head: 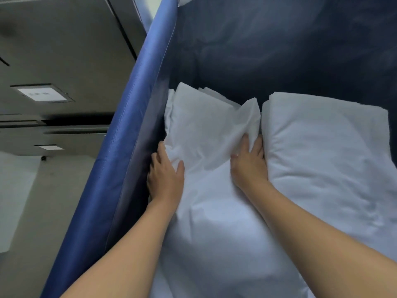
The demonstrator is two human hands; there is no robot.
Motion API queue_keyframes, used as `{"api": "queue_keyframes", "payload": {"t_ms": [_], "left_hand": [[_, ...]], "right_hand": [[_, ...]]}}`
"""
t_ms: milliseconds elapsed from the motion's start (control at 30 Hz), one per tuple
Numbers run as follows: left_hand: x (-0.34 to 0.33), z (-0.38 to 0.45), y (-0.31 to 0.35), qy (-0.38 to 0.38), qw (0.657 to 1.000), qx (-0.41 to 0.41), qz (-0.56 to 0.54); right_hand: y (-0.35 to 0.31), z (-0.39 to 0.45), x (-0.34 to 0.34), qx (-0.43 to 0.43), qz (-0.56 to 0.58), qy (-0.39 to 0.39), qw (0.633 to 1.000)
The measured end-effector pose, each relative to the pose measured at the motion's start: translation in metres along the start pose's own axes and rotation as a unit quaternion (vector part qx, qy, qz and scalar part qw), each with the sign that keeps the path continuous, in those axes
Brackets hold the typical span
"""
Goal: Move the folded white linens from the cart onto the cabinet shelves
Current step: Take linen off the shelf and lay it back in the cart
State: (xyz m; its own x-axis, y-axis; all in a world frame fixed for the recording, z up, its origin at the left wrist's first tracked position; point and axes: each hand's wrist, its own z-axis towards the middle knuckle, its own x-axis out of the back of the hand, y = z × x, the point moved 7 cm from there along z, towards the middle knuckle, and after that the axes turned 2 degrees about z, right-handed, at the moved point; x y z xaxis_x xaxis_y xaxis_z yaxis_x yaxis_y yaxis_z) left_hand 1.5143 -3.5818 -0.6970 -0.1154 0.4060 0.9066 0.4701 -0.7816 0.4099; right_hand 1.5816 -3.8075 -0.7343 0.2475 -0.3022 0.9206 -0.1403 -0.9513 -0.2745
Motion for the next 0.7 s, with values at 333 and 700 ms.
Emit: {"api": "queue_keyframes", "payload": {"t_ms": [333, 700], "left_hand": [[0.005, -0.056, -0.036, -0.014, 0.997, 0.068, -0.028], [0.003, -0.161, -0.076, -0.019, 0.976, 0.177, -0.122]], "right_hand": [[-0.011, -0.093, 0.038, 0.058, 0.037, -0.036, 0.997], [0.030, -0.177, 0.066, 0.002, 0.071, 0.041, 0.997]]}}
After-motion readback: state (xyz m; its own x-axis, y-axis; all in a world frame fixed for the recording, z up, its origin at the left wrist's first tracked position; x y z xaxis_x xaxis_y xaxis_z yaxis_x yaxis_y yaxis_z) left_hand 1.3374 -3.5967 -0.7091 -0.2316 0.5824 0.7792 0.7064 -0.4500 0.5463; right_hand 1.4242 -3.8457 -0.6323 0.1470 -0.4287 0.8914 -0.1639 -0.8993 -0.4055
